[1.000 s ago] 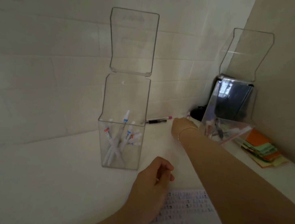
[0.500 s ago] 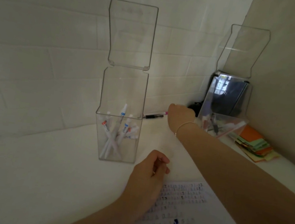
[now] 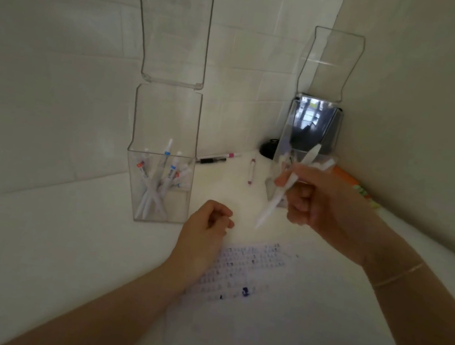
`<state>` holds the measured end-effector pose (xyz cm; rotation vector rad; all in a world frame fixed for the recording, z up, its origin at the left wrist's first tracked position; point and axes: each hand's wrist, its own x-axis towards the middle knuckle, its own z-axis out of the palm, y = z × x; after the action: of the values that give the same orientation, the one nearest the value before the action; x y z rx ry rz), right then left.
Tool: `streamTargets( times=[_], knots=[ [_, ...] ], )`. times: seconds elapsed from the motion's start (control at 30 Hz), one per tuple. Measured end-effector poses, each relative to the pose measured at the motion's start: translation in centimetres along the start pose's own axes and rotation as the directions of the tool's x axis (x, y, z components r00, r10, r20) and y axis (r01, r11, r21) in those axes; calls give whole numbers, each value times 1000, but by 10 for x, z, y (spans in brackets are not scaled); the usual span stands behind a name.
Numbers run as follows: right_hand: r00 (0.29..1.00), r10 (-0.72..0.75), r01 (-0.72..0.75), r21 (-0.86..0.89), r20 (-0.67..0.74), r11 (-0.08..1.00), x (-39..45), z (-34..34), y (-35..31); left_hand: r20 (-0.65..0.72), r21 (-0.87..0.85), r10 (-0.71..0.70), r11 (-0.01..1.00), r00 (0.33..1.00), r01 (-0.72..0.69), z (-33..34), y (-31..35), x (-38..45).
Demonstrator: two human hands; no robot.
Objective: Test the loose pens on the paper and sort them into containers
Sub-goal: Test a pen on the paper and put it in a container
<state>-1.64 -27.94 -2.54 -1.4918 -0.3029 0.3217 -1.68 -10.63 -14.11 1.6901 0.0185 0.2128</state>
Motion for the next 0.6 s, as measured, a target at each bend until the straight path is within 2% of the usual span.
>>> streamTargets(
  times=[0.1,0.2,0.3,0.4,0.6],
  knots=[
    [989,-57,69,85,-139,994,-11,-5,10,56,47,-6,999,998,3,0,1,-4],
    [988,-57,98,294,-144,951,-14,-6,17,222,334,58,933,973,-132,1,3,-11],
    [987,-42,99,379,-154,920,-15,-5,17,325,476,122,836,938,-274,3,4,-16],
    [988,52,19,454,-144,891,-13,-9,19,381,529,177,763,908,-370,5,2,-18],
    [983,117,-22,536,-145,844,-4,-6,30,399,534,214,736,892,-416,6,-1,-17]
  ],
)
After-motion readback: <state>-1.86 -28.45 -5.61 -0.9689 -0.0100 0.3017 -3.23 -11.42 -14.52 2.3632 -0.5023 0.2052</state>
